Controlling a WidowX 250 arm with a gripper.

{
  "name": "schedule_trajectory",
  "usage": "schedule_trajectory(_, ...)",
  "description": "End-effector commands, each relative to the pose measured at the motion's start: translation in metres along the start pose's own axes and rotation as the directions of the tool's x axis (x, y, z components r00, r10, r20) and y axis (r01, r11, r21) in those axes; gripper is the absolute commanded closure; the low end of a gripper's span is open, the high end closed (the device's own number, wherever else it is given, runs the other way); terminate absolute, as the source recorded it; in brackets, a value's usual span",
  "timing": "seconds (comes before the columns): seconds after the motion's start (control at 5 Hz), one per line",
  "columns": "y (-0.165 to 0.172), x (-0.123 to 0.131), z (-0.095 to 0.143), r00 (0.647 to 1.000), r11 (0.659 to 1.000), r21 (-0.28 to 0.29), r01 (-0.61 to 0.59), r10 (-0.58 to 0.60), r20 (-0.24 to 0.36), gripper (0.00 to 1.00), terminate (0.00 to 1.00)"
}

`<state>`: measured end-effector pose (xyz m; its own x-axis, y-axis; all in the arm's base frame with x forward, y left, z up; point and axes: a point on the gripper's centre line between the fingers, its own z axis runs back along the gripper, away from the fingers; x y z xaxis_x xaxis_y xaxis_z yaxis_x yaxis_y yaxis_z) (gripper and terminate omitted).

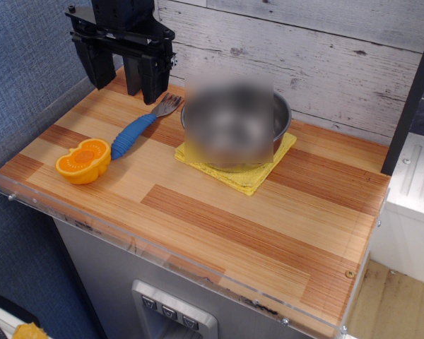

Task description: Pick up the pot and place it on the front near edge of the table

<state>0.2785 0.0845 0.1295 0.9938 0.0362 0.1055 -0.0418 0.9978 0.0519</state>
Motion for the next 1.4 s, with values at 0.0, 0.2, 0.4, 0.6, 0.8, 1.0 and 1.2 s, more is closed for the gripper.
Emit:
schedule_trajectory(0.0, 0.000, 0.000, 0.000, 1.000, 1.000, 0.000, 0.000, 0.000, 0.000, 0.00, 0.00)
schedule_trajectory(0.2, -0.038, 0.011, -0.008, 0.998, 0.998, -0.010, 0.057, -0.056, 0.024, 0.00, 0.00)
schedule_trajectory(0.4, -0.070, 0.024, -0.012, 0.994, 0.995, -0.007, 0.099, -0.098, 0.053, 0.00, 0.00)
schedule_trajectory(0.6, -0.095, 0.039, -0.019, 0.992, 0.994, -0.011, 0.111, -0.110, 0.064, 0.00, 0.00)
schedule_trajectory(0.8, -0.108, 0.056, -0.037, 0.995, 0.998, -0.004, 0.061, -0.061, 0.079, 0.00, 0.00)
schedule_trajectory(1.0, -0.117, 0.069, -0.049, 0.995, 0.998, -0.021, 0.055, -0.053, 0.084, 0.00, 0.00)
schedule_trajectory(1.2, -0.124, 0.073, -0.070, 0.996, 0.998, -0.028, 0.052, -0.050, 0.067, 0.00, 0.00)
